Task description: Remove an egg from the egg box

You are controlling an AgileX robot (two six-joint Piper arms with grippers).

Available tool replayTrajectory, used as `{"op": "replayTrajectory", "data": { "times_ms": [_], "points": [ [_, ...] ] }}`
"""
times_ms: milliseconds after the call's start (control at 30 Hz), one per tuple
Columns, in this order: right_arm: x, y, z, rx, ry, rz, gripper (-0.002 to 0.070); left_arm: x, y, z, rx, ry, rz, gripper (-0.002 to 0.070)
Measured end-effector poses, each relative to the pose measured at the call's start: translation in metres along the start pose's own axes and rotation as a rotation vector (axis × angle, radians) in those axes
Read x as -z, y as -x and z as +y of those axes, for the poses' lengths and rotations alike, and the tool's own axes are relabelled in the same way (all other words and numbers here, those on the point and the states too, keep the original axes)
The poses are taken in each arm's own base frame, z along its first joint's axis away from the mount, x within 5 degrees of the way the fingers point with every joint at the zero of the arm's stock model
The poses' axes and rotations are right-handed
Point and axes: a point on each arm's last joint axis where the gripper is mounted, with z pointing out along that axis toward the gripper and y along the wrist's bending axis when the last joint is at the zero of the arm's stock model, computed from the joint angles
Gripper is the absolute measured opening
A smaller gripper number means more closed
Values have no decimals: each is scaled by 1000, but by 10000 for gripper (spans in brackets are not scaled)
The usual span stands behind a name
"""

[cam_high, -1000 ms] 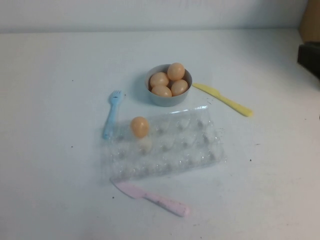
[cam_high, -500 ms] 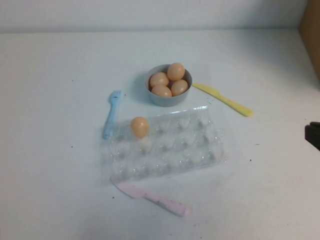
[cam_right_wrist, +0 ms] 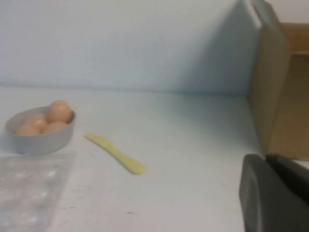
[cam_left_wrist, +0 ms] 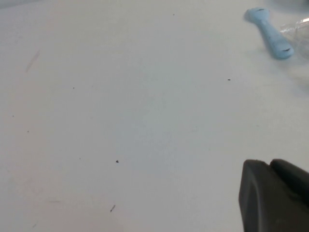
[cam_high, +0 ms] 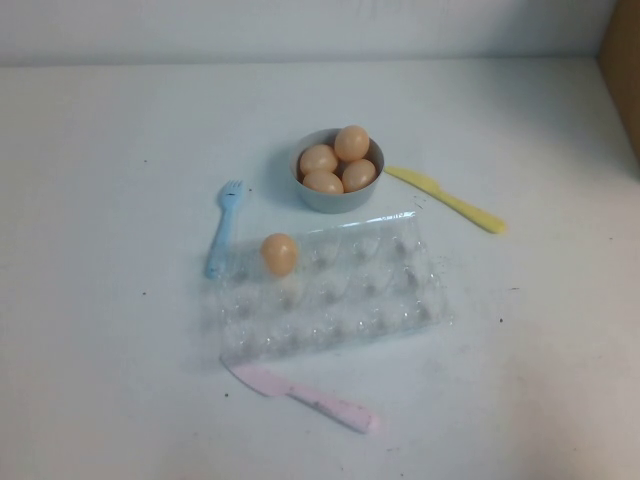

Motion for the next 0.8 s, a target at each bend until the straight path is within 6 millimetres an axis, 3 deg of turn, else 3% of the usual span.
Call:
{"op": "replayTrajectory", "data": {
  "times_ms": [167, 300, 533, 700, 800],
  "points": [
    [11, -23, -12, -70, -158, 3, -17, 0, 0, 0, 0, 0, 0, -3],
    [16, -27, -16, -89, -225, -15, -17, 0, 0, 0, 0, 0, 0, -3],
    [16, -36, -10, -94, -178, 92, -17, 0, 0, 0, 0, 0, 0, -3],
    [23, -54, -4, 96, -102, 281, -17, 0, 0, 0, 0, 0, 0, -3],
    [26, -55, -7, 34, -151, 271, -17, 0, 0, 0, 0, 0, 0, -3]
  ]
}}
